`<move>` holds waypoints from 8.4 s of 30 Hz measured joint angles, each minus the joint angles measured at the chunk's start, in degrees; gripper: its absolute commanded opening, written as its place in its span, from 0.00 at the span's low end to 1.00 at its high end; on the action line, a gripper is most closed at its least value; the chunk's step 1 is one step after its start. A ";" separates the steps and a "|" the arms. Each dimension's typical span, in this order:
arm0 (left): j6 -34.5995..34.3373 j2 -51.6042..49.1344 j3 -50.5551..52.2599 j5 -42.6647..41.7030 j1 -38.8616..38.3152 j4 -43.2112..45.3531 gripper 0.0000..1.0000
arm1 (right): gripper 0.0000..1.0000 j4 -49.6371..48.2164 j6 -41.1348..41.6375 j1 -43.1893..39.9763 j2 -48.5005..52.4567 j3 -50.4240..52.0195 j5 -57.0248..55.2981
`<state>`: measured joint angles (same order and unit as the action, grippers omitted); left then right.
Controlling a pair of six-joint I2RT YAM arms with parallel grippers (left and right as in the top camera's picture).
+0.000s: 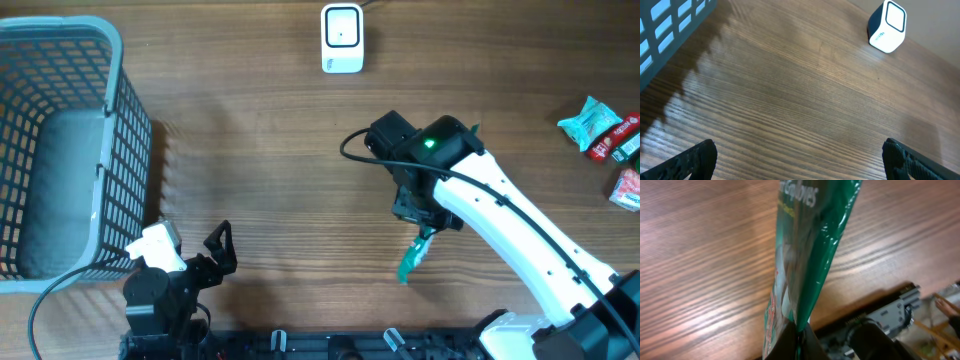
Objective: Scan the item barcode
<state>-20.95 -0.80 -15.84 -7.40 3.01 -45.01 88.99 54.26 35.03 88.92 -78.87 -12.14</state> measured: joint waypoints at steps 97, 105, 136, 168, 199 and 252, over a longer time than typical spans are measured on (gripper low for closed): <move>0.00 0.00 0.00 0.00 0.00 0.00 1.00 | 1.00 -38.14 -46.95 -9.68 11.52 10.62 27.82; 0.00 0.00 0.00 0.00 0.00 0.00 1.00 | 1.00 -38.40 -44.85 -9.68 12.31 12.31 28.63; 0.00 0.00 0.00 0.00 0.00 0.00 1.00 | 0.87 -44.37 -26.23 -3.34 21.70 13.53 40.00; 0.00 0.00 0.00 0.00 0.00 0.00 1.00 | 0.04 -55.78 -23.12 7.41 -26.80 10.80 3.89; 0.00 0.00 0.00 -0.02 -0.02 -0.02 1.00 | 0.05 -150.81 -106.55 -6.95 40.52 -5.46 -5.40; 0.00 0.00 0.02 -0.02 -0.02 0.00 1.00 | 0.04 -44.48 -38.16 -50.12 24.59 -3.78 -9.20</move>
<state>-20.95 -0.80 -15.81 -7.42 2.98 -45.01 44.51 16.10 -15.09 113.51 -82.65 -21.34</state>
